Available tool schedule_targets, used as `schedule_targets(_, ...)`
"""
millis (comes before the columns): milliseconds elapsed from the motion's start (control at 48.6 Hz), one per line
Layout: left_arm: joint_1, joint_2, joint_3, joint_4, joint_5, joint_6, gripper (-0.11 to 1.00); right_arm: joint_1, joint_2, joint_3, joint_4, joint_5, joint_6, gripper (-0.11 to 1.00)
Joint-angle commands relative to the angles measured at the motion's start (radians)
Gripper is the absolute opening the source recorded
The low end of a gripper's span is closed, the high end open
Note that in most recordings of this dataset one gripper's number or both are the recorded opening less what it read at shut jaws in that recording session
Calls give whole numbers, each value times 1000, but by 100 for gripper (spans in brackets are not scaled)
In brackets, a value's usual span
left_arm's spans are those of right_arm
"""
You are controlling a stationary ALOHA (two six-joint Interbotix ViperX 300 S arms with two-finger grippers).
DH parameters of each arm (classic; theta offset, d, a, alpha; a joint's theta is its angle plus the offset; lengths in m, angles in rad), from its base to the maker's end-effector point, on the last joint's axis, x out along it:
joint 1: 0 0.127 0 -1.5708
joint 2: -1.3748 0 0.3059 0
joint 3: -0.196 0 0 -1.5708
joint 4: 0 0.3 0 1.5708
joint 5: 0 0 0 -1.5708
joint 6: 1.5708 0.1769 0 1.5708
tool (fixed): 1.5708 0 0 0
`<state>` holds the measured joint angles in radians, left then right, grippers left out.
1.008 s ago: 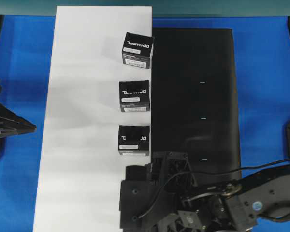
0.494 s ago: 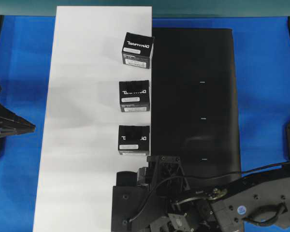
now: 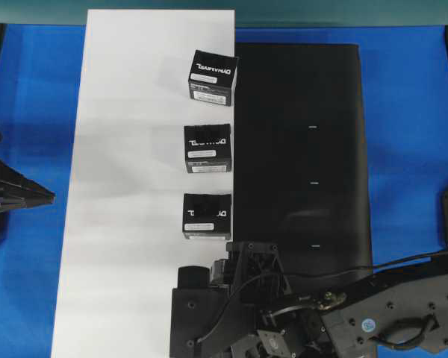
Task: Place the box from the black base onto the white base.
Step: 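Lower the held box onto the white base below the other boxes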
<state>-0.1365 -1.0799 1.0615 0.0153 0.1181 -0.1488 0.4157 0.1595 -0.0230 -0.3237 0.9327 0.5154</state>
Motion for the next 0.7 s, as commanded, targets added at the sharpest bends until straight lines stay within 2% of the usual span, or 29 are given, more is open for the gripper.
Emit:
schedule_targets(0,-2,5,-28,2,-6,0,-5,-5,12,-3,2,-3,-2,56)
schedule_targets(206,-2,5,-28,3,-6,0,-5,-12,12,0,2,-3,-2,61)
schedule_targets(412,-2,-3,-29,2,-5,3,-5,-15,11,5,-5,-25,-5,90)
schedule_targets(494,-2,-6,-32,2,-6,5,-5,-14,8,12,-6,-48,-6,98)
schedule_targets(679,-2,-8,-32,2,-5,6,-5,-15,3,21,-8,-71,-5,99)
